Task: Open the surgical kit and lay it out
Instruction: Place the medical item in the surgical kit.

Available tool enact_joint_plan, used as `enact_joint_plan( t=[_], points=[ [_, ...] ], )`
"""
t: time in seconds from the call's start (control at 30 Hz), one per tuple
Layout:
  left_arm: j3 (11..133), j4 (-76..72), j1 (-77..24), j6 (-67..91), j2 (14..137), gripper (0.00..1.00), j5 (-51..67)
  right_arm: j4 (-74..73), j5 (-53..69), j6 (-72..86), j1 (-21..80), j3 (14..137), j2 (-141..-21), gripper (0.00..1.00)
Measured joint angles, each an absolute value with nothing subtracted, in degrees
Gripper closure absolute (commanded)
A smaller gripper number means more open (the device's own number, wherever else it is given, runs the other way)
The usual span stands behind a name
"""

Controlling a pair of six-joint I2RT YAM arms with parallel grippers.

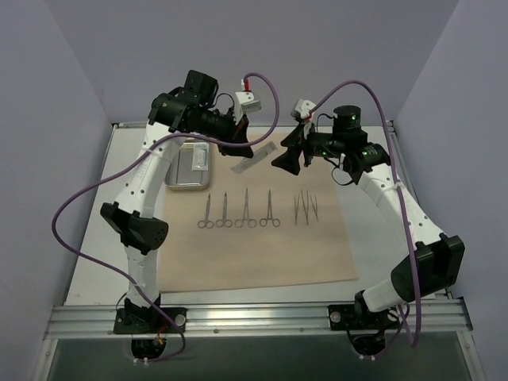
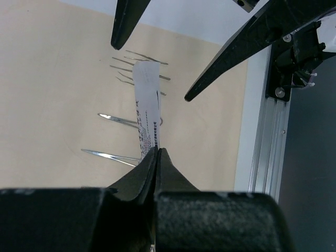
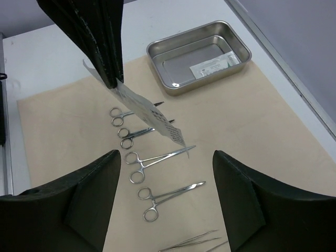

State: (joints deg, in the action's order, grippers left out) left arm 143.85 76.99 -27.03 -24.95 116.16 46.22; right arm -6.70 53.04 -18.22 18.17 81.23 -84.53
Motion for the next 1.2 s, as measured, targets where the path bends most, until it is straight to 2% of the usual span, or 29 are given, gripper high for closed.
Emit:
enact_joint_plan(
  t=[0.37,0.57,0.67,0.7,0.77,0.9,1.1,1.13,1.17,1.2],
  points=[
    [143.2,77.0,-28.3,-26.9,116.0,0.98,46.4,-7.4,54.6,-18.7,19.7,82.8,-85.2,0.36],
    [143.2,77.0,-28.8,-27.7,116.0,0.98,47.0,-7.4,54.9,-18.7,20.4,83.3,-86.1,0.43],
    [143.2,77.0,-28.9,-28.0,116.0,0.98,47.0,-7.4,55.0,-18.6,20.7,83.8,-87.2,0.59],
    [143.2,77.0,-29.0,-28.2,116.0,0.98,47.1,-7.5,55.1,-18.5,20.7,83.9,-87.5,0.69],
    [143.1,77.0,-29.0,-28.3,116.0,0.98,47.1,-7.8,55.3,-18.3,20.9,84.3,-88.2,0.76],
    [143.1,77.0,-29.1,-28.3,116.0,0.98,46.9,-8.9,55.6,-18.2,21.1,84.8,-88.9,1.0],
    [142.4,76.9,-28.9,-28.1,116.0,0.98,45.7,-10.2,55.7,-16.3,21.1,84.9,-88.9,1.0],
    [142.2,76.9,-28.9,-27.8,116.0,0.93,45.5,-10.3,55.5,-15.9,21.1,84.9,-88.9,1.0],
    [141.9,76.8,-28.9,-27.5,116.0,0.8,44.9,-10.4,55.2,-15.3,21.1,84.8,-88.9,1.0],
    [141.6,76.5,-28.9,-27.0,116.0,0.62,44.4,-10.4,54.7,-14.7,21.1,84.8,-88.9,1.0]
  ],
)
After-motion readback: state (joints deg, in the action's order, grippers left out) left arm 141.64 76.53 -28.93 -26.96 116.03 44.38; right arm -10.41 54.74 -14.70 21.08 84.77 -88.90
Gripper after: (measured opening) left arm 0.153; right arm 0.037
